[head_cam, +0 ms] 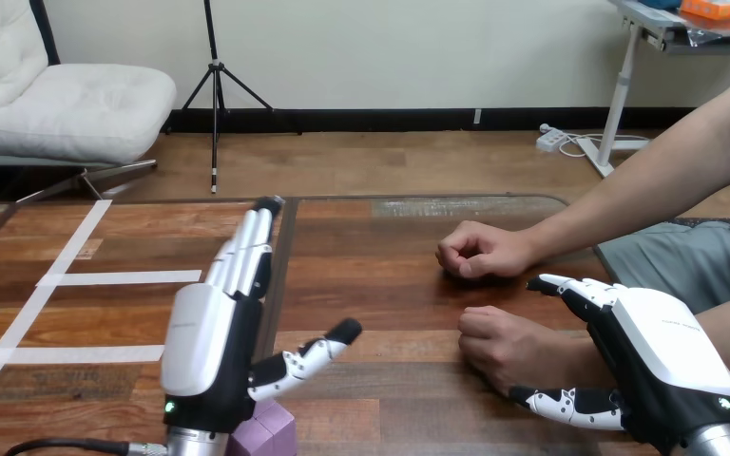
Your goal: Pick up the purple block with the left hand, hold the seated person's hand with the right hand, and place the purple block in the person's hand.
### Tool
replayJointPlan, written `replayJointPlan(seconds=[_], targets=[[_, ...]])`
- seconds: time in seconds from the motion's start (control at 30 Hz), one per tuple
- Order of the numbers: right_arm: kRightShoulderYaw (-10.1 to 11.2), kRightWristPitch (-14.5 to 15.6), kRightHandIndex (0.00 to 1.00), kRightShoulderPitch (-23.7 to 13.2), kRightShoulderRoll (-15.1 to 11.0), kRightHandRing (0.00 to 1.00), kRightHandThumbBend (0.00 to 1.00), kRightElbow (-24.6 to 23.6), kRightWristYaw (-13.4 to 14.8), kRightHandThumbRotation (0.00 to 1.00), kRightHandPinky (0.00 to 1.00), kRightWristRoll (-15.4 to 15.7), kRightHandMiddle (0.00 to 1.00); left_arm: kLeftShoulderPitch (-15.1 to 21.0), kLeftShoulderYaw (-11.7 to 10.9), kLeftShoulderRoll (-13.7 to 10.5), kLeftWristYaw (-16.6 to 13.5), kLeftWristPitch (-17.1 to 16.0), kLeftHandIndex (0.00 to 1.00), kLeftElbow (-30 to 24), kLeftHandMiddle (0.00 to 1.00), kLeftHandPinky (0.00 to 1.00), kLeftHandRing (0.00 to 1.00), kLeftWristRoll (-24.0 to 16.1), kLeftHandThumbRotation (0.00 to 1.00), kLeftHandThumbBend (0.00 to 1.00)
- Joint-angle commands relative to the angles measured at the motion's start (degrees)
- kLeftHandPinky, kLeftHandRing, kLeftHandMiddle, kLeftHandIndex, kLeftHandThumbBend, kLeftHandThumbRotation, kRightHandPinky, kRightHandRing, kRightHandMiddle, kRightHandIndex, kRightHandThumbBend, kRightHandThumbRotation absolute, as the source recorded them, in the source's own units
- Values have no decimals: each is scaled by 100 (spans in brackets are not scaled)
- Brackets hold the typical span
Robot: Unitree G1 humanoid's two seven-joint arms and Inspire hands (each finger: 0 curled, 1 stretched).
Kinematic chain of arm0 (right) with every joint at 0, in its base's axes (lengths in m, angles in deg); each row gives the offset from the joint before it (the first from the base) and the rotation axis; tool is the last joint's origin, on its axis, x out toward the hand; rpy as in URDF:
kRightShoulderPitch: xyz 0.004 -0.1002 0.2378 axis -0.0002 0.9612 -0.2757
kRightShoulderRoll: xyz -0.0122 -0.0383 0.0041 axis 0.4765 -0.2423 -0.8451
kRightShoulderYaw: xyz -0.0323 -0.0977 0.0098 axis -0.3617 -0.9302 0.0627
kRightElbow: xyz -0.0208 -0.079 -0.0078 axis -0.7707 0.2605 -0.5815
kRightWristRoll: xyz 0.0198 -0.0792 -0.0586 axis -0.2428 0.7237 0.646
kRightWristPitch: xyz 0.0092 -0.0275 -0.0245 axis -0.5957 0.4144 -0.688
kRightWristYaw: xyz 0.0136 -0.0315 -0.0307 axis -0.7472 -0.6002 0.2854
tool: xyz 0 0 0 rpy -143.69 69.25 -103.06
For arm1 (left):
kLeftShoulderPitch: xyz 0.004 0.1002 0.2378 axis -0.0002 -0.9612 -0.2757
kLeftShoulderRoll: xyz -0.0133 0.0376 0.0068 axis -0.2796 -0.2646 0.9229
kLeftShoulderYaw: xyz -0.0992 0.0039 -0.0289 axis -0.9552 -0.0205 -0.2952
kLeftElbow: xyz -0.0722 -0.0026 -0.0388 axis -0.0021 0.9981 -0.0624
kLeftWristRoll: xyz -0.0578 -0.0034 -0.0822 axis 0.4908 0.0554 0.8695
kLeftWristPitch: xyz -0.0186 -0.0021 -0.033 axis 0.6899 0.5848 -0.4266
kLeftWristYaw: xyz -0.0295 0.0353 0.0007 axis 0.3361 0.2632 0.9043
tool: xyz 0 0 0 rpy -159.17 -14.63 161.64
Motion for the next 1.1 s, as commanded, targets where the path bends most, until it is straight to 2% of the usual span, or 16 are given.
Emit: replayJointPlan(seconds=[0.0,0.13,0.23,0.27,0.33,0.4,0.47,0.53,0.67,0.83,0.93,1.07], targets=[[25,-83,84,-260,-112,89,69,-173,24,26,92,-22,84,126,-219,21,107,-283,100,-171,100,100,100,242,81,76],[18,-95,84,-269,-117,88,70,-156,33,27,92,-12,84,44,-309,-26,518,-538,100,-232,100,100,100,514,82,77],[13,-101,84,-270,-116,88,70,-151,34,27,92,-14,84,-37,-384,-100,1031,-765,100,-300,100,100,100,837,82,78],[10,-116,84,-273,-117,88,70,-141,44,27,92,-15,84,-81,-409,-153,1314,-852,100,-353,100,100,100,1019,82,78],[7,-133,84,-276,-118,88,70,-130,57,27,92,-15,84,-137,-462,-200,1668,-938,100,-425,100,100,100,1232,82,79],[5,-121,84,-276,-120,88,70,-132,42,28,92,-12,84,-246,-521,-273,2204,-969,100,-595,100,100,100,1606,81,80],[3,-117,84,-275,-122,88,70,-133,32,28,91,-13,84,-336,-569,-351,2622,-958,99,-760,100,100,100,1864,81,82],[2,-121,84,-276,-123,88,69,-132,29,29,92,-17,84,-402,-612,-412,2916,-927,98,-895,100,99,99,2019,80,82],[-3,-118,84,-277,-127,88,69,-128,8,30,92,-27,84,-640,-714,-646,3671,-626,98,-1424,100,97,99,2344,82,84],[-7,-111,84,-276,-121,89,69,-125,-3,31,92,-39,84,-904,-878,-872,4342,-277,96,-2002,98,91,96,2537,83,86],[-9,-95,84,-277,-114,89,69,-132,-7,31,92,-32,84,-1148,-1009,-1078,4680,192,96,-2569,97,87,94,2432,84,88],[-11,-87,84,-283,-112,89,70,-132,-11,31,92,-30,84,-1557,-1192,-1362,5164,992,95,-3491,95,81,91,2160,83,90]])
